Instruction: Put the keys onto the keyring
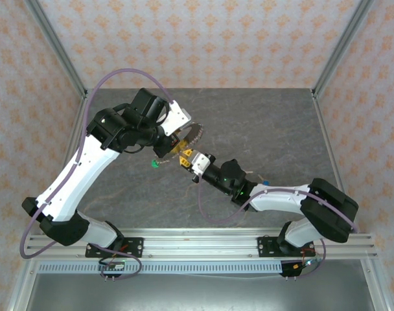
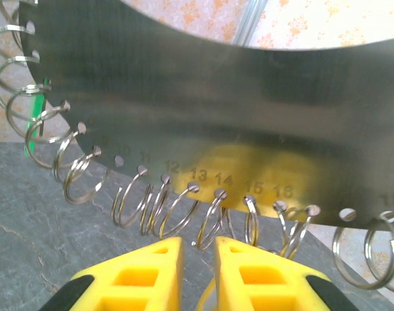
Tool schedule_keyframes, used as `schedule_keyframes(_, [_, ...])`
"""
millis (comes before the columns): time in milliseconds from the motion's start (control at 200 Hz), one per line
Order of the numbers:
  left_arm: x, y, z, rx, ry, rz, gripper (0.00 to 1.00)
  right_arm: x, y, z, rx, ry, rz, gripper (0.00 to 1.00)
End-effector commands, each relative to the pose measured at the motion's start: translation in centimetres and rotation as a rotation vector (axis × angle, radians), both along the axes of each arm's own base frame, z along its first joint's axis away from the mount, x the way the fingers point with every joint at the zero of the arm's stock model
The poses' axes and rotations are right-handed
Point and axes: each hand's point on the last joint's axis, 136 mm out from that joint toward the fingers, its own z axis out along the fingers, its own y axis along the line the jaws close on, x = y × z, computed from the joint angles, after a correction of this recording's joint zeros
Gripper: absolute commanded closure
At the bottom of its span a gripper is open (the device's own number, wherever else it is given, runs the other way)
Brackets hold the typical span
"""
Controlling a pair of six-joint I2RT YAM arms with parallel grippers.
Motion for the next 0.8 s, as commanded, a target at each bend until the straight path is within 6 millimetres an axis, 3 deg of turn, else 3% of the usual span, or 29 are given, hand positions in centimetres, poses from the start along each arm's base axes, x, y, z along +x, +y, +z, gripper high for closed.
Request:
schedule_keyframes(0, [0.1,0.4,1.7,-0.032,-0.062,0.016,1.0,0.1,0.6,1.8,0.037,-0.051,0.005,0.8])
schedule_keyframes(295, [0.2,0.3,1.5,-0.034,-0.056,0.019,1.0,0.8,0.4,3.4,0.126,-0.073,-0.03,0.84])
schedule_keyframes(796, [1.5,1.2,1.4,0.006,-0.094,0.094,1.0,0.0,-0.6,2.7,0.132,-0.001,-0.017,1.0])
